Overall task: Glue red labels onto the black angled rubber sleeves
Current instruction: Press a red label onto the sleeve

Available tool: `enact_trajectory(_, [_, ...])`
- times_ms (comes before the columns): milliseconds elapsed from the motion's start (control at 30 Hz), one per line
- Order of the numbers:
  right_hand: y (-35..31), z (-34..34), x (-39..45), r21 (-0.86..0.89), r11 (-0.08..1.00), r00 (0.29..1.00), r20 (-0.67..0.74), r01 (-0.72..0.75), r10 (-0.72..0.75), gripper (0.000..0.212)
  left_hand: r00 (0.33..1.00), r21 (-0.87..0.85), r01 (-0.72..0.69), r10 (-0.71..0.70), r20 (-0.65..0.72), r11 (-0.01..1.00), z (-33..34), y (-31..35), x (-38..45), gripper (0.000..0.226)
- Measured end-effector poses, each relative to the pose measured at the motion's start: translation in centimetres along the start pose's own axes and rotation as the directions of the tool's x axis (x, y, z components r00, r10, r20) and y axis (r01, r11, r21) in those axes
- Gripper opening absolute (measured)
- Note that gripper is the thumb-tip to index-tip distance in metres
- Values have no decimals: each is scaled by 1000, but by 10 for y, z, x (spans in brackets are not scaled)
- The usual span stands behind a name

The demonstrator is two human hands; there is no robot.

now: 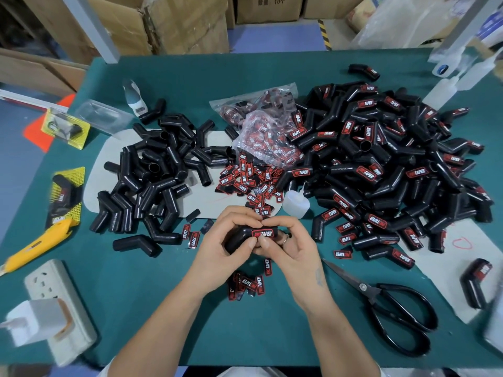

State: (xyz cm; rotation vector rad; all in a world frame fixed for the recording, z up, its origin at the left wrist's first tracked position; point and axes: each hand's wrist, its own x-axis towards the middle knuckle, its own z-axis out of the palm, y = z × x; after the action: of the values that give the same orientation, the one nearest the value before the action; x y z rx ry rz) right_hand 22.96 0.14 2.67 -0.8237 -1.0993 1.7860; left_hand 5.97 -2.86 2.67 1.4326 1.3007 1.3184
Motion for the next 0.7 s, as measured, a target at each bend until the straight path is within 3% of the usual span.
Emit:
enact_trajectory(167, [2,-1,0,-25,1000,999,-38,18,-19,24,998,-69,59,-58,15,996,-1,0,-1,29])
enact_trajectory(233, [6,0,-1,-262,951,972,-121,163,-200,27,992,-123,106,-113,-47,987,0,1,-1,28])
enact_trajectory(300, [10,-1,-1,-634,699,860,-105,329,-500,23,982,-59,117,-124,-140,991,1,1,-3,29])
enact_trajectory(400, [18,-3,2,-871,288,673,64,397,-736,9,979,188,75,-37,-200,979,3,-1,-5,31])
enact_trajectory(467, [19,-4,4,-904,167,632,134,394,-763,6,982,265,35,16,-188,963,4,-3,-6,28])
enact_trajectory(700, [14,-3,4,-936,-96,550,279,338,-787,7,993,347,-10,50,-108,938,8,-6,-11,26])
